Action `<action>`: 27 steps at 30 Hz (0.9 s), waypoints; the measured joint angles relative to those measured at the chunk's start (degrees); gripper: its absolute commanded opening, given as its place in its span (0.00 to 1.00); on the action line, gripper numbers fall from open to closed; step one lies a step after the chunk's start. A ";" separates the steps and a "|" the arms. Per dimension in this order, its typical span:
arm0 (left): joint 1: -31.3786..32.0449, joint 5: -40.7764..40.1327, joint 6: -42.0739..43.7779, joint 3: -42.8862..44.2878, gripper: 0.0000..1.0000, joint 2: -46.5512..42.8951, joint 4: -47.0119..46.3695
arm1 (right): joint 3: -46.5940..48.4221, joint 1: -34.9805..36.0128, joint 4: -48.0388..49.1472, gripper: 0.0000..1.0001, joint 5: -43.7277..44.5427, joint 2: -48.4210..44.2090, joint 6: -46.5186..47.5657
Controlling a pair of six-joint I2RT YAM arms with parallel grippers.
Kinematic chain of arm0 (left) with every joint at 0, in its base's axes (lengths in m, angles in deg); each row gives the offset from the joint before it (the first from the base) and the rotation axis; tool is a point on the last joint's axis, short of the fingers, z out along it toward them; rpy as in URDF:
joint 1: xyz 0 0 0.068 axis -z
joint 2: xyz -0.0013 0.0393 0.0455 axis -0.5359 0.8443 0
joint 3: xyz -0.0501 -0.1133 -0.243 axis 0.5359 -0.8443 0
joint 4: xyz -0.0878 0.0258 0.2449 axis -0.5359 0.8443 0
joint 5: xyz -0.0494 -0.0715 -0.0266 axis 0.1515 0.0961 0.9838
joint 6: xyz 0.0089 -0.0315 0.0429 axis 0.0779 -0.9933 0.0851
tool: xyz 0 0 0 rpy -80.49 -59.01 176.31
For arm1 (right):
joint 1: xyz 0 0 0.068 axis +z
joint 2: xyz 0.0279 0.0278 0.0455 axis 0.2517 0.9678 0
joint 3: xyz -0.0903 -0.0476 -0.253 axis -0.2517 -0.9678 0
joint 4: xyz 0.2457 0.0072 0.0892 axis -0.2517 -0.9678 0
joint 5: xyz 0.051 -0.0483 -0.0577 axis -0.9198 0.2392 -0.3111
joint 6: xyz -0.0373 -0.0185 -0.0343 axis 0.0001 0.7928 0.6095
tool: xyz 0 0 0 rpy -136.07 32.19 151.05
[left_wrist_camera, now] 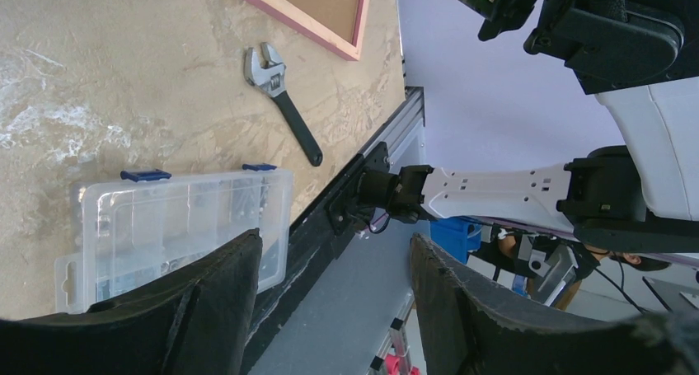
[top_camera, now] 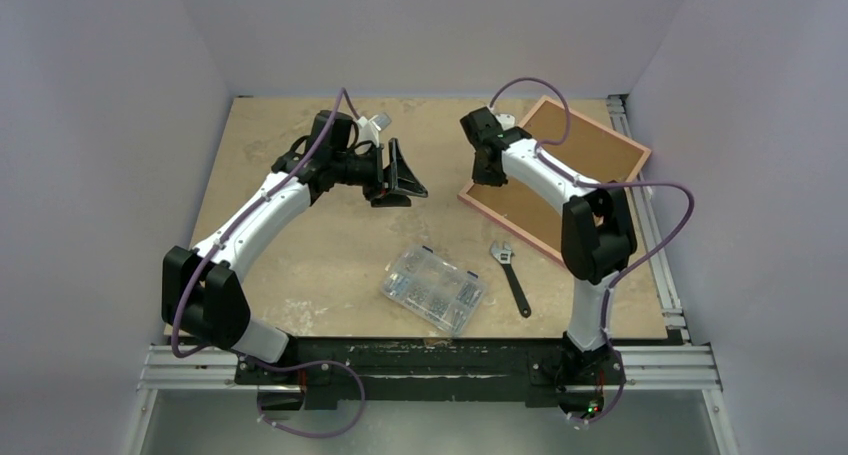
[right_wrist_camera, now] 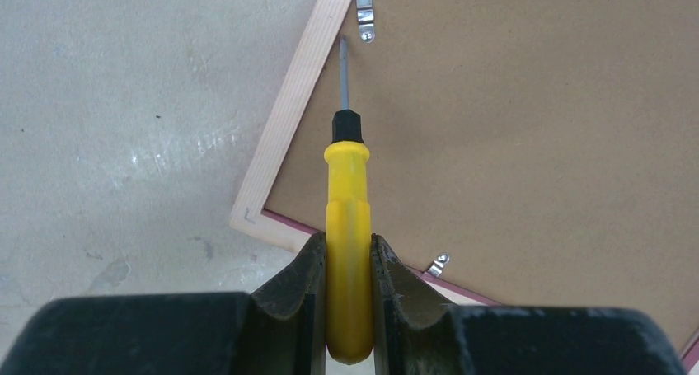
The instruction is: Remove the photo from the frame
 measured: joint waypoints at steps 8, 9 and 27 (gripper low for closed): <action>0.00 0.24 -0.02 0.00 0.64 0.00 -0.28 | 4.48 0.92 -3.06 0.00 3.30 3.61 -2.16; 0.00 0.26 -0.04 0.00 0.64 0.00 -0.31 | 4.81 1.09 -3.21 0.00 3.74 4.00 -2.29; 0.00 0.81 -0.09 -0.02 0.64 0.00 -0.74 | 16.61 3.23 -12.13 0.00 11.85 12.70 -3.78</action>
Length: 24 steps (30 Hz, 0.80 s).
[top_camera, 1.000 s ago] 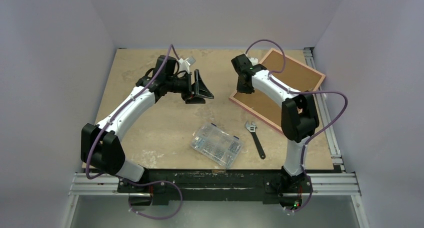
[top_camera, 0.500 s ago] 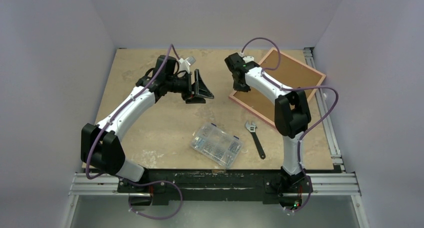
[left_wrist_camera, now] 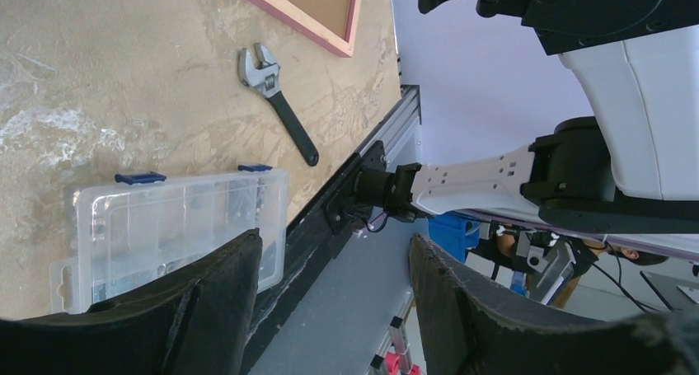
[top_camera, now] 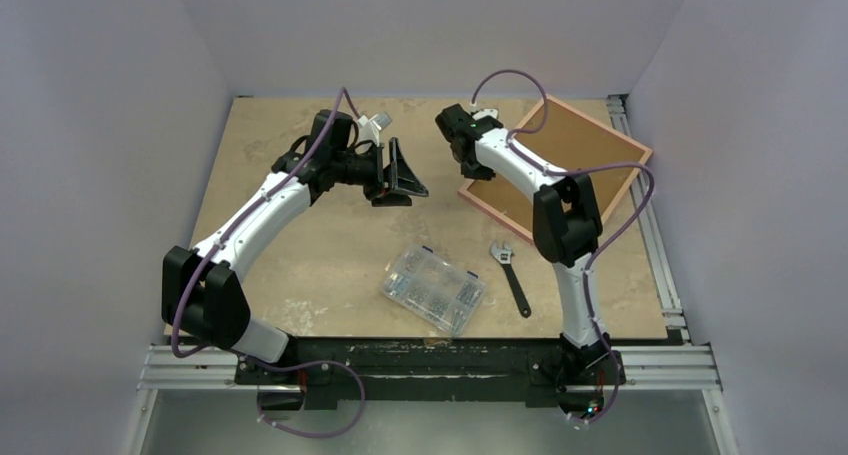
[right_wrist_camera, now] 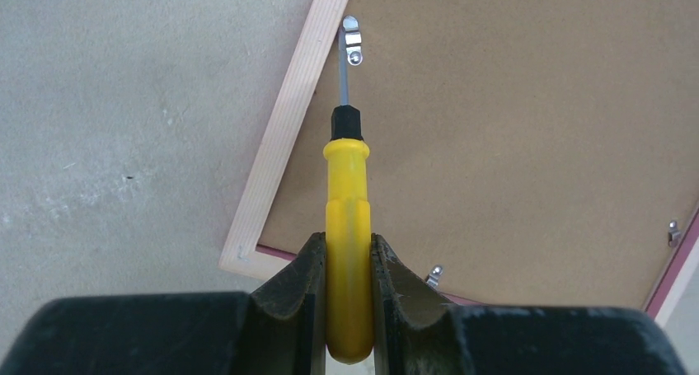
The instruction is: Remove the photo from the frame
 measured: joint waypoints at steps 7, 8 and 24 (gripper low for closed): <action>0.00 0.04 -0.37 -0.04 0.64 0.00 -0.02 | 5.84 0.85 -4.96 0.00 3.78 4.50 -0.70; 0.00 0.07 -0.37 -0.09 0.64 0.00 -0.07 | 6.88 1.09 -5.95 0.00 4.35 5.33 -0.98; 0.00 0.44 -0.42 -0.13 0.64 0.00 -0.44 | 11.76 0.33 -14.62 0.00 10.05 12.68 -1.22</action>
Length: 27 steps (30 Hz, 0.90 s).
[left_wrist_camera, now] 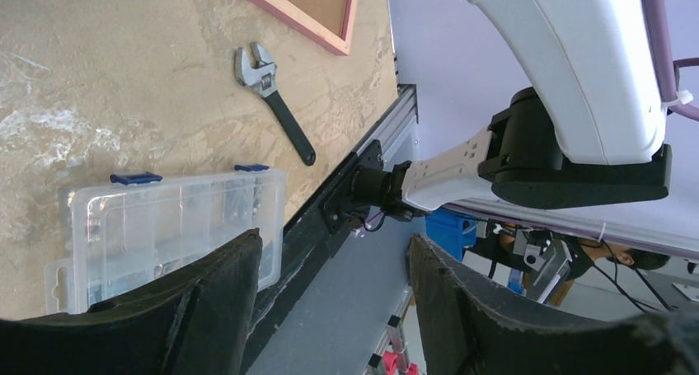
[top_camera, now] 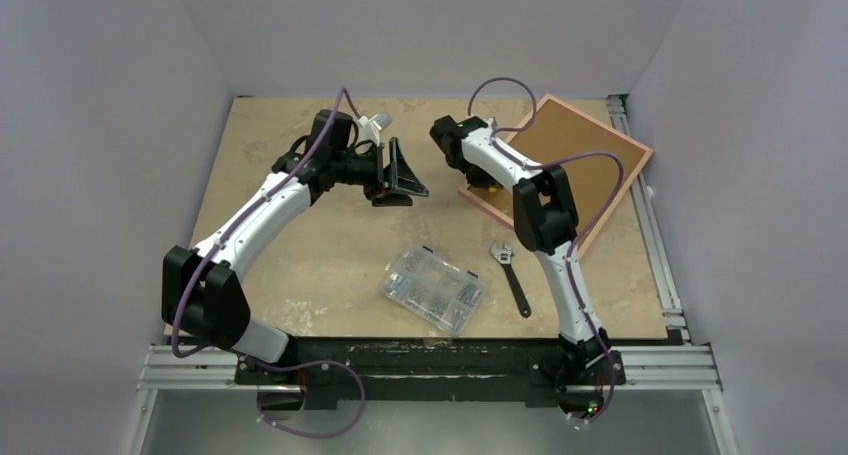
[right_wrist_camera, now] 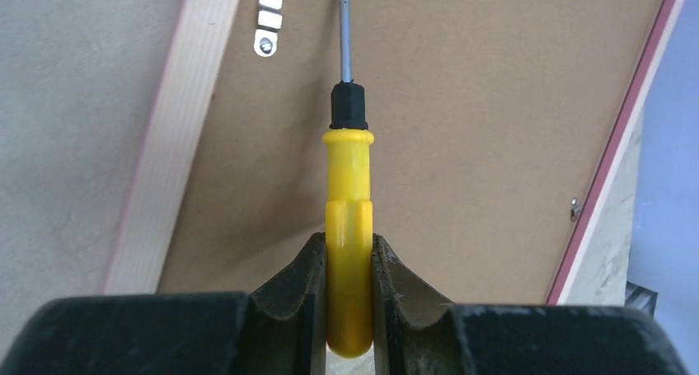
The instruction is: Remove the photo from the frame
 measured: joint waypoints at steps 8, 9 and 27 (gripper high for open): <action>0.00 -0.07 0.04 0.00 0.64 0.26 0.02 | -12.09 -1.42 4.98 0.00 -2.64 -14.62 4.09; 0.00 -0.07 0.04 0.00 0.64 0.37 0.02 | -14.64 -1.62 6.12 0.00 -3.43 -18.38 4.79; 7.23 -9.42 2.14 -0.87 0.63 2.19 -0.15 | -62.55 -9.92 23.61 0.00 -20.13 -68.43 7.21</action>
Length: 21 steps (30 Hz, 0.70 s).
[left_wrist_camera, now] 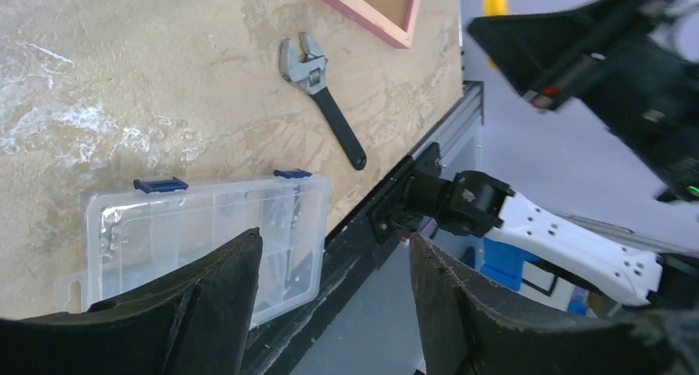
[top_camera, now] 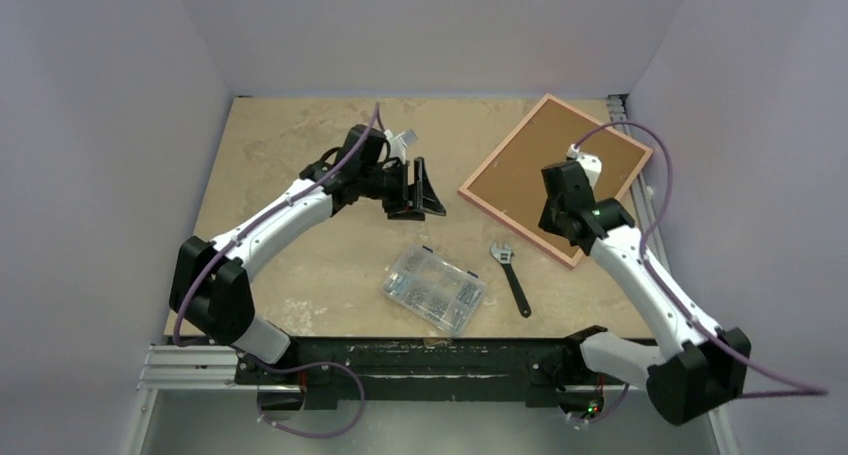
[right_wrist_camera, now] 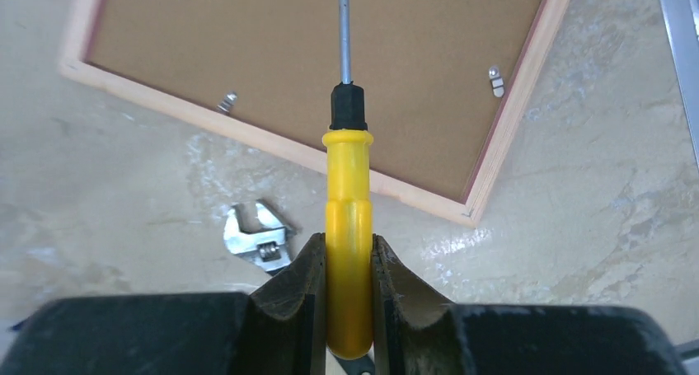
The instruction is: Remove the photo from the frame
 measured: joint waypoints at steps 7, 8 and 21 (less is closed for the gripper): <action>10.64 -17.92 -7.08 1.03 0.64 3.96 -0.81 | -0.22 0.00 -0.79 0.00 0.50 -20.48 -4.17; 12.26 -20.87 -9.05 2.12 0.63 5.75 -0.90 | -0.22 0.00 -0.98 0.00 0.50 -22.73 -4.50; 17.27 -39.47 -31.47 21.07 0.61 30.34 0.26 | 0.94 0.00 -11.34 0.00 0.09 -35.67 -6.93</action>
